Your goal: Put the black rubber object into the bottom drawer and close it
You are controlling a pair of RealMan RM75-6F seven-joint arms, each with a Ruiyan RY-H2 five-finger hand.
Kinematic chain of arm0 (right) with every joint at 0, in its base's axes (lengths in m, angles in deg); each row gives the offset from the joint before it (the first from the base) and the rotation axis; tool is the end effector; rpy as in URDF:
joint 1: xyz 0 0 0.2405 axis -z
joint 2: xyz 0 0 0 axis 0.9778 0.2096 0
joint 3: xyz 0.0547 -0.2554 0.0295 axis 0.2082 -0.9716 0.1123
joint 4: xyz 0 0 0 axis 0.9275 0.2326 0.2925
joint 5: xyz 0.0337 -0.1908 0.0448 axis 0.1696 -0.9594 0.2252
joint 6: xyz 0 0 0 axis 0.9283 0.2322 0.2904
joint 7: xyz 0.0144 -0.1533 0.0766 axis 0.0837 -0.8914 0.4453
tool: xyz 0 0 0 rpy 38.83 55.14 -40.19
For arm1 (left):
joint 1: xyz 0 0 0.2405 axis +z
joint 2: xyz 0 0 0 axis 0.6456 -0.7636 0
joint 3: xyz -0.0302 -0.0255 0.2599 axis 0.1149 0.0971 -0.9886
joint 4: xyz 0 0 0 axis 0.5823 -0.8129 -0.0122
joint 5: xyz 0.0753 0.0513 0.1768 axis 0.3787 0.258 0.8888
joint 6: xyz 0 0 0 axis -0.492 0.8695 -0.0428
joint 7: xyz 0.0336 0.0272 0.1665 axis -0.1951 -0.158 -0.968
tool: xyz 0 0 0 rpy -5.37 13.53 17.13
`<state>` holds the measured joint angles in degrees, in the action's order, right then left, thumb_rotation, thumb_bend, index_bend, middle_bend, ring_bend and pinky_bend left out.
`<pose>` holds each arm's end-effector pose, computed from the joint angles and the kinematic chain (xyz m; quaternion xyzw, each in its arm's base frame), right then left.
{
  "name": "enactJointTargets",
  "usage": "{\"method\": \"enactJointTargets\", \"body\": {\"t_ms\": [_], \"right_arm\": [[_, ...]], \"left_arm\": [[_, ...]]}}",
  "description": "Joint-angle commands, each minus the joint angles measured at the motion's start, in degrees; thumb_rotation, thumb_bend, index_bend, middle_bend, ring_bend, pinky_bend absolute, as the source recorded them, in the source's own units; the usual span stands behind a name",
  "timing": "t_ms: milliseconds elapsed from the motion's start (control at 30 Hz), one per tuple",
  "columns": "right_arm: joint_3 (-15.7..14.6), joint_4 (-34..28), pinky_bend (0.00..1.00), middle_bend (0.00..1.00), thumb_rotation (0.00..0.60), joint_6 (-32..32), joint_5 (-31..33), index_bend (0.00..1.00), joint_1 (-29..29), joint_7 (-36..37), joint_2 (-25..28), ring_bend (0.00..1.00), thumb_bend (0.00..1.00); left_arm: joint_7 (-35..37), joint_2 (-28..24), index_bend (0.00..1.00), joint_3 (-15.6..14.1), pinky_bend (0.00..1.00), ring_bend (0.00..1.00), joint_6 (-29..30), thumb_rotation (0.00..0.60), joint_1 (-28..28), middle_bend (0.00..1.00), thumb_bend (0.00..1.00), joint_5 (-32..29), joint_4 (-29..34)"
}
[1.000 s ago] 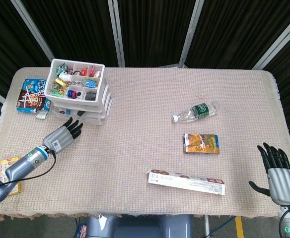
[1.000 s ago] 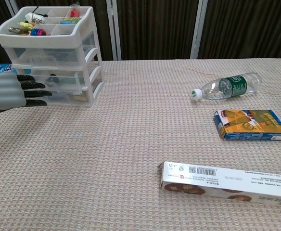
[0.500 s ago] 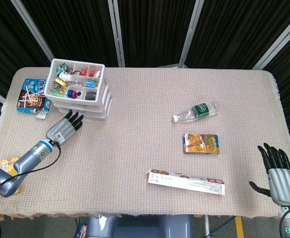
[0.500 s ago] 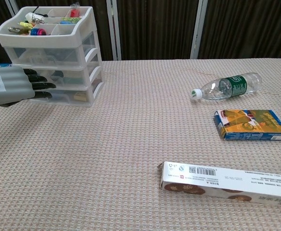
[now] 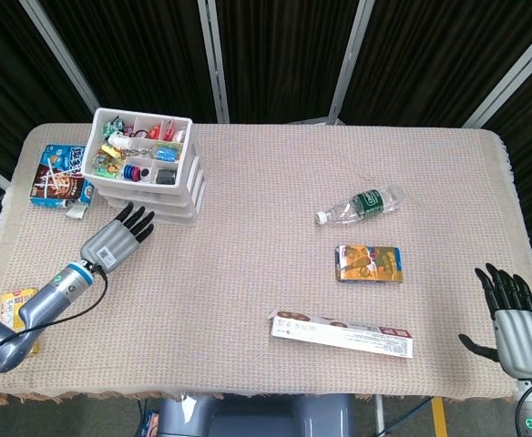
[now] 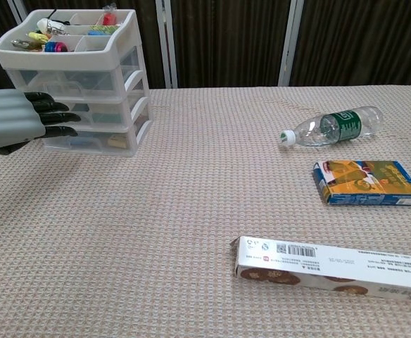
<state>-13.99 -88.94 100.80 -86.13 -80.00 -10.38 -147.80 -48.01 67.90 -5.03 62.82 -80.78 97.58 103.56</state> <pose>-0.3074 -0.1939 0.1709 0.5888 -0.3807 0.3747 0.6066 -0.2463 0.3819 0.0488 -0.8744 0.0377 -0.1024 0.4727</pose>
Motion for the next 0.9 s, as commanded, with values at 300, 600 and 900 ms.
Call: {"method": "enactJointTargets", "body": {"t_ms": [300,600,900], "right_arm": [[0.03,-0.46,0.0,0.0,0.6,-0.08,0.16,0.05,0.01,-0.32,0.02,0.0,0.02],[-0.06,-0.49,0.0,0.0,0.6,-0.38,-0.16,0.05,-0.2,-0.11,0.06,0.0,0.02],[-0.1,-0.25,0.0,0.0,0.6,-0.2,-0.56,0.04,-0.25,-0.28,-0.09,0.0,0.01]], "left_arm": [[16.44,-9.72,0.04,0.33,0.04,0.0,33.32,0.6,16.88,0.0,0.25,2.12,20.64],[27.6,-11.11,0.0,-3.03,0.0,0.0,39.64,0.6,26.17,0.0,0.04,-2.04,29.77],[27.94,-11.44,0.0,-4.45,0.0,0.0,38.29,0.6,29.69,0.0,0.04,-5.11,28.49]]}}
